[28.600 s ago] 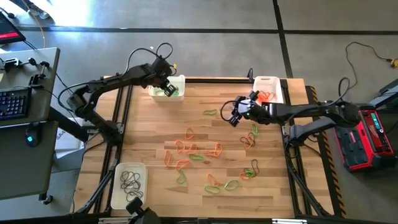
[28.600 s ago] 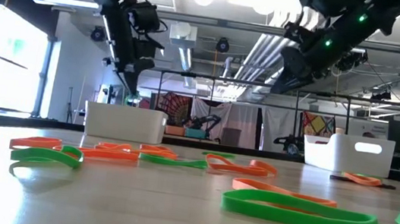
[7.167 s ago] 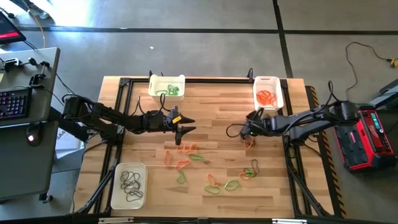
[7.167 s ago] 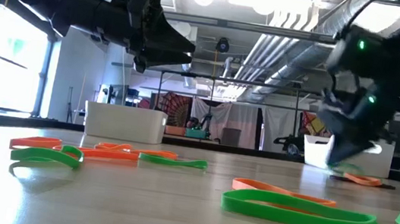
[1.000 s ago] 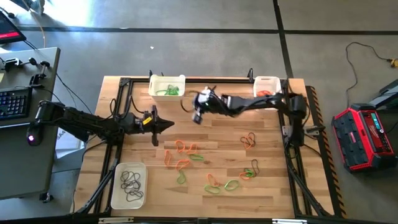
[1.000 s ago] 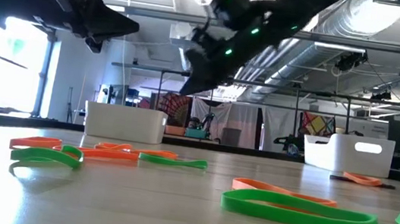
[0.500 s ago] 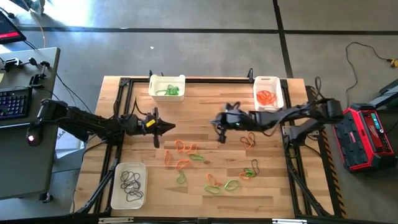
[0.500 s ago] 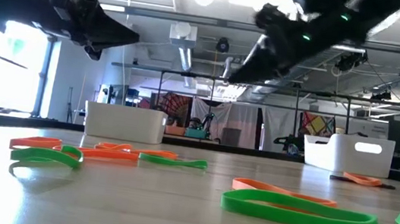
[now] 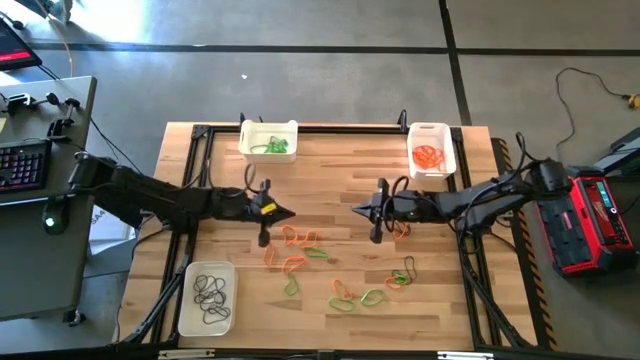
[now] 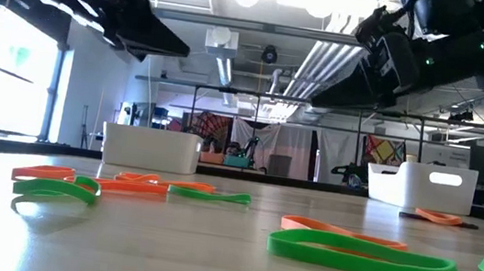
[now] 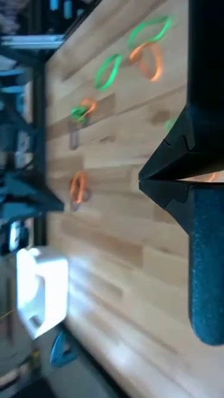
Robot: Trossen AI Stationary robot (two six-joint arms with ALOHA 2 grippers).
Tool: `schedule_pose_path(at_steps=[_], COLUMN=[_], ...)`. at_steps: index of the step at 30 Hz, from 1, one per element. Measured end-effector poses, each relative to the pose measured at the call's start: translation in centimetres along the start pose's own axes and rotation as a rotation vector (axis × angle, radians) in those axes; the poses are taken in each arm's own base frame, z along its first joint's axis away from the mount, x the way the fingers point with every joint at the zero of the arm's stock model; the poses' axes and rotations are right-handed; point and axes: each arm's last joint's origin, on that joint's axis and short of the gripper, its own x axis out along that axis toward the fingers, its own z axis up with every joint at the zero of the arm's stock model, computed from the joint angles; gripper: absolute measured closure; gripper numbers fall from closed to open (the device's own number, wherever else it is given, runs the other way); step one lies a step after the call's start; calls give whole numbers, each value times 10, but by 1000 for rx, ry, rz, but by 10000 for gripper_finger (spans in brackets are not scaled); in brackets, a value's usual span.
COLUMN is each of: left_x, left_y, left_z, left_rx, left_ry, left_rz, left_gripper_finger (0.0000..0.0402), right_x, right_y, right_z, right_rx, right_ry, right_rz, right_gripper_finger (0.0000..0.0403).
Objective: Sort rubber bands into baskets
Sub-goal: Put the orange rubber band into the top right white bin
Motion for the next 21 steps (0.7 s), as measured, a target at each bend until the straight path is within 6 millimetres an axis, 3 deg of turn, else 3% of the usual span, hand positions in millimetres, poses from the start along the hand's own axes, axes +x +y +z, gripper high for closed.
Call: schedule_pose_path(at_steps=[10,21], left_x=[19,46], left_y=[-29,-57], left_z=[3,-14], left_rx=[-28,-38], left_ry=[152,446], left_rz=[-165,-98], left_gripper_finger=[393,318], right_x=[0,0], right_y=[2,2], right_z=[-2,-2], right_rx=[12,-4], right_ry=[2,4], right_rz=[8,7], right_gripper_finger=[403,403])
